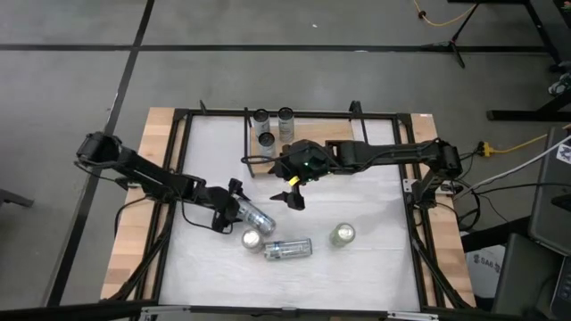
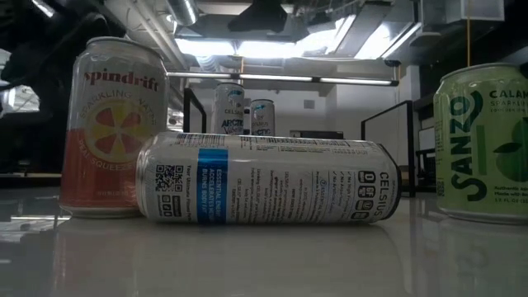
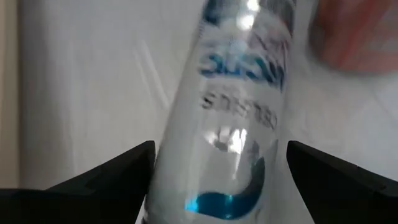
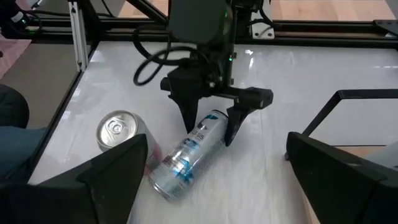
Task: Place canned beverage on shelf
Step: Put the white-blue soda can aligned with the other white-blue soda can on the shelf
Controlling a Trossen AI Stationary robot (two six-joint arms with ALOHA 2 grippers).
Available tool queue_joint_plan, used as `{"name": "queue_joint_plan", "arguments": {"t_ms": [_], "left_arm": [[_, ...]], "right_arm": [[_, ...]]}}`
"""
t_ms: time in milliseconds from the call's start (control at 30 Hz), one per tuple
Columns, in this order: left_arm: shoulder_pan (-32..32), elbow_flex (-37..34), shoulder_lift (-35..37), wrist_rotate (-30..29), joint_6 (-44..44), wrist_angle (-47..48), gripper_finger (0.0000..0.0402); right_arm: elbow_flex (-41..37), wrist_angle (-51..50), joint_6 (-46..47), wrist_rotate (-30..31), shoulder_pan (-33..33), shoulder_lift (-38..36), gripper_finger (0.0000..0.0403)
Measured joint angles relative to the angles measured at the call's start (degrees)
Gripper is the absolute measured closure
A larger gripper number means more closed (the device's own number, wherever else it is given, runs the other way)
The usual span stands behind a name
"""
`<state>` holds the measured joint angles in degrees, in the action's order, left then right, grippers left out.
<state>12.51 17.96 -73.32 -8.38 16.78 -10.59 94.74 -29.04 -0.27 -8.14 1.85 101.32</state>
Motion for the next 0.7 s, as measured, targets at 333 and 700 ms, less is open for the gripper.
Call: {"name": "queue_joint_plan", "arguments": {"t_ms": [333, 700], "left_arm": [[0.0, 0.09, -3.13, 0.24, -1.96, -0.56, 0.0047], [-0.02, 0.05, -3.22, 0.19, -9.21, -0.55, 0.0051]], "right_arm": [[0.0, -0.39, -0.02, -0.02, 0.0, 0.0, 0.0029], [0.0, -0.63, -0.03, -0.02, 0.0, 0.0, 0.0029]]}}
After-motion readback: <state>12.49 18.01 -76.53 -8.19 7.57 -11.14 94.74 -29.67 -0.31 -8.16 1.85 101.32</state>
